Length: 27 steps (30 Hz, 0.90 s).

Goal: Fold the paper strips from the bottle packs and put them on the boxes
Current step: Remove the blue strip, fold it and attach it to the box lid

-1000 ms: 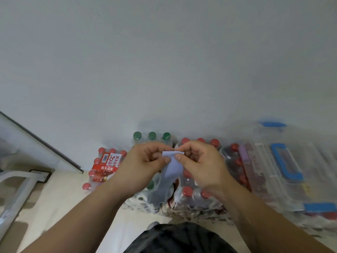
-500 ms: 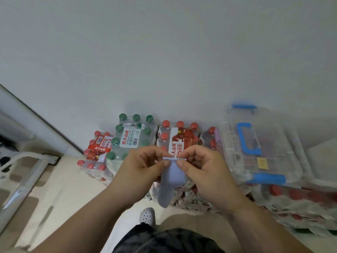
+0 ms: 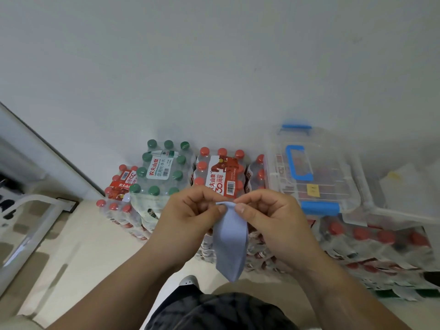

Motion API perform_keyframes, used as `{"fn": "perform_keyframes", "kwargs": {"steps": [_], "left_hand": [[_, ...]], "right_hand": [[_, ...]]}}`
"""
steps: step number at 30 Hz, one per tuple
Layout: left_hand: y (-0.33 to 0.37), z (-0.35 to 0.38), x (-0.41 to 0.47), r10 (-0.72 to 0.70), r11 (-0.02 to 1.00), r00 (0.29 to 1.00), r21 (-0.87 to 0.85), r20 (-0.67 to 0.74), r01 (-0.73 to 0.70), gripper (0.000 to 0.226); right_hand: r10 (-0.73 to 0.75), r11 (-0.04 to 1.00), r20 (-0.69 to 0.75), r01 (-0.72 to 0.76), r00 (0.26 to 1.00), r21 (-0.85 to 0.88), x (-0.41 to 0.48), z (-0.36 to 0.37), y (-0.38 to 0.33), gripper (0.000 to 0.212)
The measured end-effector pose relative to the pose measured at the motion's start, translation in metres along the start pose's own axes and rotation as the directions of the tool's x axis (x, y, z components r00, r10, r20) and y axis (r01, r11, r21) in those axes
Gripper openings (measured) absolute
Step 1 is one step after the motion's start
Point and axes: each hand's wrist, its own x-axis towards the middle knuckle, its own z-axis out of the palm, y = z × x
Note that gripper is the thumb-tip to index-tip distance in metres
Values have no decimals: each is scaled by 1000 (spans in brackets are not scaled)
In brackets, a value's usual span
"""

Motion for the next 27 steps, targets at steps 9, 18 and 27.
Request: {"fn": "perform_keyframes", "kwargs": {"steps": [9, 18, 27], "left_hand": [[4, 13, -11, 43, 999, 999, 30, 34, -44, 14], [-4, 17, -14, 33, 999, 999, 8, -24, -33, 17], [-5, 27, -24, 4, 998, 999, -56, -39, -6, 11]], "right_hand": [[-1, 996, 26, 3, 1000, -94, -11, -14, -4, 10], [-37, 986, 32, 41, 999, -162, -13, -14, 1, 8], [-94, 992, 44, 98, 995, -85, -19, -19, 4, 15]]}}
